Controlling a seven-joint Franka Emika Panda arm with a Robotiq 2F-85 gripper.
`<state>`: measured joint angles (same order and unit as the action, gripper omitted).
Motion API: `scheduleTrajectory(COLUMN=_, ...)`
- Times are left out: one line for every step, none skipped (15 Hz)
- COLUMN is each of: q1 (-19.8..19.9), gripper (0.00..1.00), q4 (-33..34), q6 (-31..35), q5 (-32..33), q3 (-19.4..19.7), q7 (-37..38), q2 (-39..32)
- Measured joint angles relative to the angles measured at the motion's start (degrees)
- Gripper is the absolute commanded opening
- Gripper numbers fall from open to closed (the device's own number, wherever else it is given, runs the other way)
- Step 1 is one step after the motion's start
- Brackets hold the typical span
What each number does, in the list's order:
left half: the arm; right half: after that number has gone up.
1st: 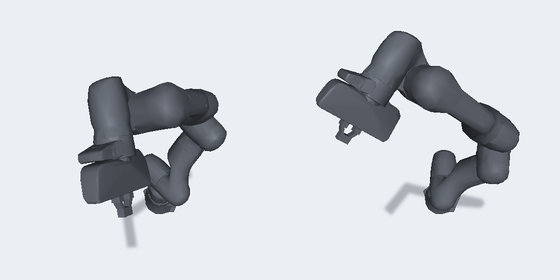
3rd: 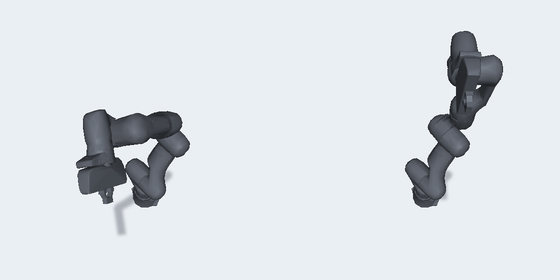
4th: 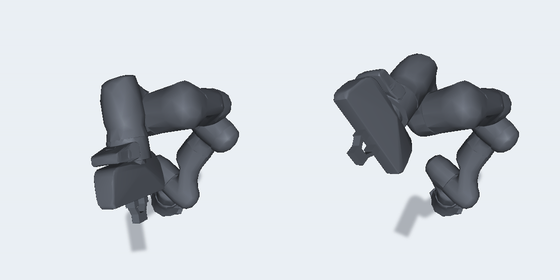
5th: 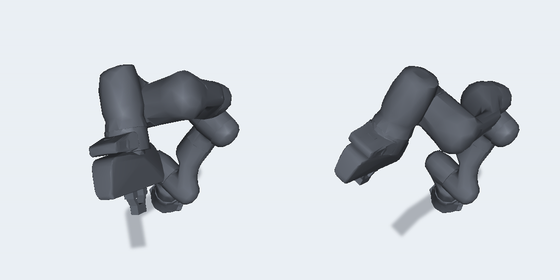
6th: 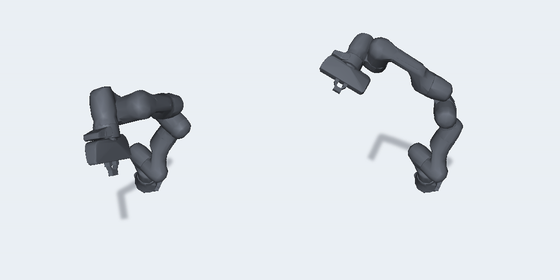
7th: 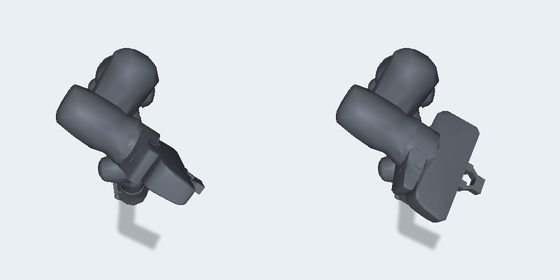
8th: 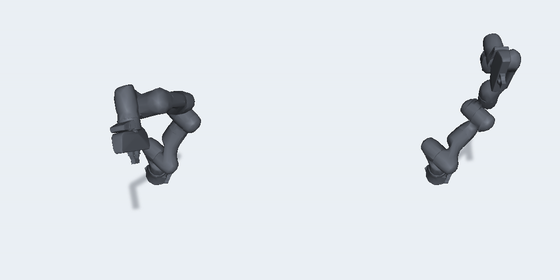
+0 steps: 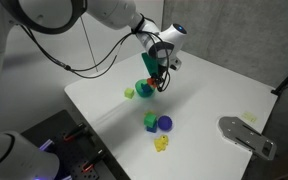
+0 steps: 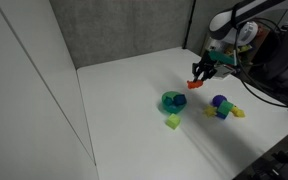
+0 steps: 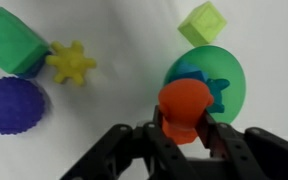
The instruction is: Put the orange toy on the lime green block
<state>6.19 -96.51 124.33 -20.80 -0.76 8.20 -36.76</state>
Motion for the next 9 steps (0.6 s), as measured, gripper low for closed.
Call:
scheduleTrajectory(q1=0.35, gripper=0.11, q4=-0.32, q6=-1.87, q5=0.94, q3=1.14, q7=0.0, q2=0.0)
scheduleTrajectory(q1=0.78, gripper=0.11, q4=-0.63, q6=-3.63, q5=1.8, q3=2.12, q7=-0.03, q2=0.0)
scheduleTrajectory(q1=1.2, gripper=0.11, q4=-0.88, q6=-5.28, q5=2.63, q3=2.94, q7=-0.05, q2=-0.01)
scheduleTrajectory(q1=1.63, gripper=0.12, q4=-1.06, q6=-7.15, q5=3.46, q3=3.83, q7=-0.06, q2=-0.01)
scheduleTrajectory(q1=2.06, gripper=0.12, q4=-1.12, q6=-9.07, q5=4.3, q3=4.67, q7=-0.06, q2=-0.01)
scheduleTrajectory(q1=2.55, gripper=0.1, q4=-1.12, q6=-11.03, q5=5.09, q3=5.39, q7=-0.07, q2=0.0)
scheduleTrajectory(q1=3.0, gripper=0.11, q4=-1.12, q6=-12.79, q5=5.82, q3=6.03, q7=-0.09, q2=0.0)
scheduleTrajectory(q1=3.41, gripper=0.09, q4=-1.12, q6=-14.41, q5=6.37, q3=6.61, q7=-0.2, q2=0.0)
scheduleTrajectory(q1=3.85, gripper=0.07, q4=-1.09, q6=-16.08, q5=6.75, q3=6.98, q7=-0.51, q2=-0.01)
